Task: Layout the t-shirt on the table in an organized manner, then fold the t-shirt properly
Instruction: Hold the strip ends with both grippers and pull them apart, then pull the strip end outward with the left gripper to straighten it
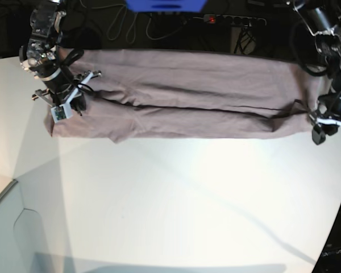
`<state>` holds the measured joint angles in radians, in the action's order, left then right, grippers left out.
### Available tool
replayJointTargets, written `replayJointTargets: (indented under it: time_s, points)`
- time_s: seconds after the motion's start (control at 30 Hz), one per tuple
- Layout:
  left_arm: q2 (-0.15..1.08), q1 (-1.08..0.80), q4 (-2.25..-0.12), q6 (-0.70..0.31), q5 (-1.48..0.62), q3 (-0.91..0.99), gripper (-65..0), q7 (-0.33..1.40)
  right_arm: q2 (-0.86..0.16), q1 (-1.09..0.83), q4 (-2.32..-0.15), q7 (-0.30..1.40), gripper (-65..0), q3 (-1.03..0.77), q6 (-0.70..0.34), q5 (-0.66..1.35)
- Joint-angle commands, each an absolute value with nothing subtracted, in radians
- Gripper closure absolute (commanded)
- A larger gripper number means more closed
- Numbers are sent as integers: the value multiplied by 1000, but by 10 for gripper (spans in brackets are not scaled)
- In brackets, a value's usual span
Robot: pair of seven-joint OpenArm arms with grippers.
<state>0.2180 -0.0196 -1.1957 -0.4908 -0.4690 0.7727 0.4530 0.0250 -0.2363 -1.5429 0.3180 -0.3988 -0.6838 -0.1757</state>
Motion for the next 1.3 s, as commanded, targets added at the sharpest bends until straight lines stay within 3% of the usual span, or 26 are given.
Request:
replayJointTargets:
  time_s: [0.0, 0.57, 0.97, 1.13, 1.27]
  points:
    - [226, 1, -1191, -498, -481, 774, -341, 438, 21, -232, -1558, 297, 0, -400, -698, -156]
    - [280, 105, -918, -496, -481, 773, -341, 432, 21, -232, -1558, 297, 0, -400, -698, -156]
    - [280, 117, -901, -496, -481, 768, -333, 432, 21, -232, -1558, 297, 0, -400, -698, -156]
    - [280, 119, -901, -496, -481, 768, -154, 432, 21, -232, -1558, 297, 0, -400, -698, -156]
    - [280, 120, -901, -496, -481, 768, -51, 432, 21, -232, -1558, 297, 0, -400, -698, -156]
